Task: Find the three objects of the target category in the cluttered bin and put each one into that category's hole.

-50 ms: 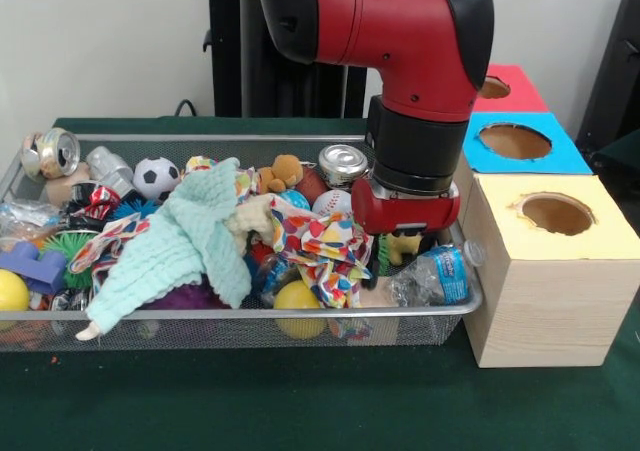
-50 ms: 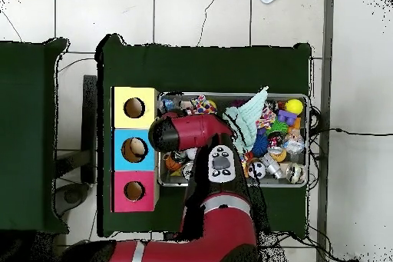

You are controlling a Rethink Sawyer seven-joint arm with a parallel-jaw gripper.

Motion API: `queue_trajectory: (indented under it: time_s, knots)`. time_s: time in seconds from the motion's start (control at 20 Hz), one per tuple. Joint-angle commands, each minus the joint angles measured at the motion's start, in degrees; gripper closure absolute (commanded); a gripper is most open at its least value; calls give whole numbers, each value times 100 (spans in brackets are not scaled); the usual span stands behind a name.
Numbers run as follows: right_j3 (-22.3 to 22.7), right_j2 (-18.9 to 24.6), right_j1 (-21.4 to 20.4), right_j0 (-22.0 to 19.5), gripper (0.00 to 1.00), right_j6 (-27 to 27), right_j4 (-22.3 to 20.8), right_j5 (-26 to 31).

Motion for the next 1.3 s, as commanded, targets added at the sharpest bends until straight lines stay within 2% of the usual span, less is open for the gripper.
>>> queue_trajectory:
  time_s: [0.05,0.45,0.6,0.7,0.85,1.05,1.3]
  knots:
    - [694,563,150,-189,0,528,280,1054]
    - [987,445,-241,-89,0,570,464,1600]
    - [1200,451,-520,-87,0,553,513,1797]
    - [1340,460,-612,-108,0,639,527,1627]
    - [1316,521,-384,-117,0,930,592,1003]
    - [1245,591,-130,-100,0,1180,757,475]
    - [1354,578,-257,-64,0,1280,960,353]
